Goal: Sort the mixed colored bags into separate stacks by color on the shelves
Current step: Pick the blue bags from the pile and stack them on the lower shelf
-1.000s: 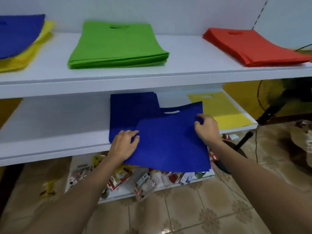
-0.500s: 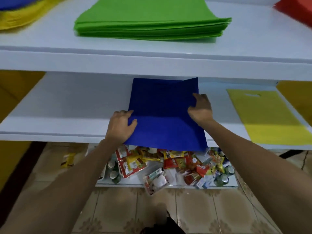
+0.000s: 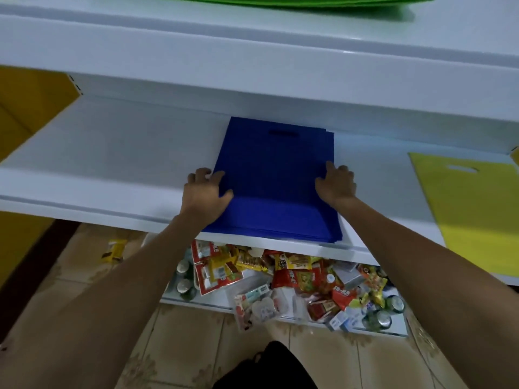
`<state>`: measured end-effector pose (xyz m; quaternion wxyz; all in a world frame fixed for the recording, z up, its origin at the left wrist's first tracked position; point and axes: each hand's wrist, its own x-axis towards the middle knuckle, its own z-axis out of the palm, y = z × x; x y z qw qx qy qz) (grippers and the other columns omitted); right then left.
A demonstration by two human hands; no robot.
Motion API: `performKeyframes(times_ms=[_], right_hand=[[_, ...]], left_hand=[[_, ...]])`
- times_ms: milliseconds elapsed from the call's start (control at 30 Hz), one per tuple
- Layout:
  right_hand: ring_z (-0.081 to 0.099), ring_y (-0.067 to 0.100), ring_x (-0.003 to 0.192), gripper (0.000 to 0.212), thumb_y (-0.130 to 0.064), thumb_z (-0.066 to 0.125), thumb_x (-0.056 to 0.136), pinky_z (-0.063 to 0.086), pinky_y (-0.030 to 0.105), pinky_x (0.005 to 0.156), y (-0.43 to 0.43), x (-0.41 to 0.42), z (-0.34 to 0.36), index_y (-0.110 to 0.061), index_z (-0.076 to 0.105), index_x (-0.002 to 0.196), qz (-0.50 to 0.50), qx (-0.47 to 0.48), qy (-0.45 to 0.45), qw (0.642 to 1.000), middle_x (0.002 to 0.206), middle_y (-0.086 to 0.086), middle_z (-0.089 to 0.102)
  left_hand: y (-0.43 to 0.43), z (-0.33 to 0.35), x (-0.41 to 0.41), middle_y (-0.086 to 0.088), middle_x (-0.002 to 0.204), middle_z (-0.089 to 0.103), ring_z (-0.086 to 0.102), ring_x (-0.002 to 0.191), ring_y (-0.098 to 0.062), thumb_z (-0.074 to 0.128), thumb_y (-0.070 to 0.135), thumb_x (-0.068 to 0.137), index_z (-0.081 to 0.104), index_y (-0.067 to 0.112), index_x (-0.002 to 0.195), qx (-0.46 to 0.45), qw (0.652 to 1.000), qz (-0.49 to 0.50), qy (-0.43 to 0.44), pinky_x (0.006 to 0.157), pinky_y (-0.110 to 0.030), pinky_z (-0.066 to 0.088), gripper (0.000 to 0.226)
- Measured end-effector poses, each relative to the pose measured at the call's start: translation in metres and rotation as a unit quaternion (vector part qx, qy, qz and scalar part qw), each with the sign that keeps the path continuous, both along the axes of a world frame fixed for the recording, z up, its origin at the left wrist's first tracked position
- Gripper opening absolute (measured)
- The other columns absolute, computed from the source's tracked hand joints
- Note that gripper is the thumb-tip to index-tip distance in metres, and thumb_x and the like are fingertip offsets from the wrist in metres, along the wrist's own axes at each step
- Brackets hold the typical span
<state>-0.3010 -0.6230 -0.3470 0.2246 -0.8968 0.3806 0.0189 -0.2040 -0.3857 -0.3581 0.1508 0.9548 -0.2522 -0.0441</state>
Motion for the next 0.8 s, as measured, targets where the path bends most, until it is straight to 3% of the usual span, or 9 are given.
performKeyframes(times_ms=[200,300,400,467,500,567,633,700,800], right_hand=[[0.028,0.031,0.133,0.057,-0.011,0.041,0.094,0.029,0.041,0.107,0.002,-0.014,0.021,-0.012,0.022,0.147,0.013,0.023,-0.071,0.997,0.146,0.014,0.031],[0.034,0.031,0.129,0.055,-0.006,0.042,0.091,0.035,0.038,0.103,0.019,-0.019,0.047,-0.008,0.028,0.144,0.015,0.038,-0.101,0.994,0.141,0.015,0.036],[0.054,0.035,0.1,0.038,-0.001,0.042,0.088,0.045,0.038,0.079,0.044,-0.014,0.081,0.009,0.046,0.124,0.027,0.051,-0.121,0.991,0.112,0.023,0.055],[0.051,0.032,0.075,0.033,-0.001,0.043,0.088,0.042,0.037,0.065,0.067,-0.004,0.1,0.014,0.05,0.116,0.047,0.079,-0.127,0.988,0.08,0.019,0.051],[0.049,0.029,0.073,0.032,-0.002,0.042,0.09,0.04,0.035,0.064,0.081,0.003,0.108,0.014,0.05,0.117,0.064,0.097,-0.119,0.986,0.075,0.014,0.048],[0.056,0.031,0.088,0.032,-0.005,0.039,0.093,0.046,0.036,0.074,0.116,0.018,0.122,0.009,0.05,0.12,0.11,0.125,-0.088,0.982,0.097,0.016,0.058],[0.053,0.03,0.111,0.038,-0.006,0.039,0.093,0.047,0.034,0.088,0.158,0.033,0.132,-0.002,0.045,0.13,0.179,0.143,-0.081,0.97,0.126,0.015,0.052],[0.05,0.029,0.117,0.05,-0.005,0.04,0.092,0.047,0.034,0.091,0.204,0.046,0.142,-0.014,0.035,0.141,0.269,0.148,-0.112,0.945,0.135,0.011,0.047],[0.048,0.029,0.12,0.057,-0.004,0.043,0.09,0.044,0.034,0.096,0.278,0.057,0.16,-0.014,0.03,0.144,0.371,0.128,-0.155,0.907,0.133,0.015,0.05]], left_hand=[[0.002,0.018,-0.015,-0.023,0.13,0.047,0.043,0.116,-0.04,0.048,0.032,0.092,0.046,0.007,0.134,-0.05,0.997,0.05,0.009,0.096,-0.042,0.039,0.049],[0.022,0.033,-0.033,-0.021,0.131,0.048,0.044,0.117,-0.036,0.048,0.026,0.093,0.048,0.006,0.132,-0.05,0.996,0.07,0.026,0.098,-0.04,0.037,0.044],[0.05,0.053,-0.043,-0.014,0.138,0.043,0.038,0.124,-0.03,0.047,0.024,0.094,0.045,0.009,0.133,-0.053,0.992,0.108,0.039,0.105,-0.036,0.03,0.043],[0.073,0.074,-0.045,-0.012,0.138,0.042,0.037,0.125,-0.028,0.047,0.026,0.094,0.046,0.011,0.133,-0.056,0.989,0.134,0.035,0.105,-0.035,0.029,0.042],[0.087,0.086,-0.046,-0.013,0.137,0.043,0.037,0.124,-0.028,0.046,0.028,0.093,0.047,0.01,0.132,-0.054,0.987,0.146,0.03,0.104,-0.035,0.03,0.042],[0.117,0.107,-0.05,-0.015,0.134,0.046,0.039,0.121,-0.031,0.04,0.034,0.09,0.05,0.008,0.13,-0.047,0.985,0.163,0.012,0.101,-0.037,0.033,0.049],[0.154,0.127,-0.055,-0.015,0.133,0.046,0.04,0.121,-0.03,0.043,0.03,0.09,0.05,0.008,0.129,-0.039,0.98,0.196,-0.008,0.1,-0.037,0.034,0.045],[0.196,0.142,-0.061,-0.012,0.133,0.046,0.038,0.122,-0.027,0.047,0.024,0.092,0.05,0.009,0.13,-0.029,0.969,0.242,-0.025,0.101,-0.036,0.033,0.041],[0.263,0.162,-0.078,-0.008,0.13,0.045,0.037,0.121,-0.024,0.046,0.026,0.093,0.048,0.013,0.131,-0.017,0.952,0.301,-0.046,0.099,-0.033,0.034,0.04]])
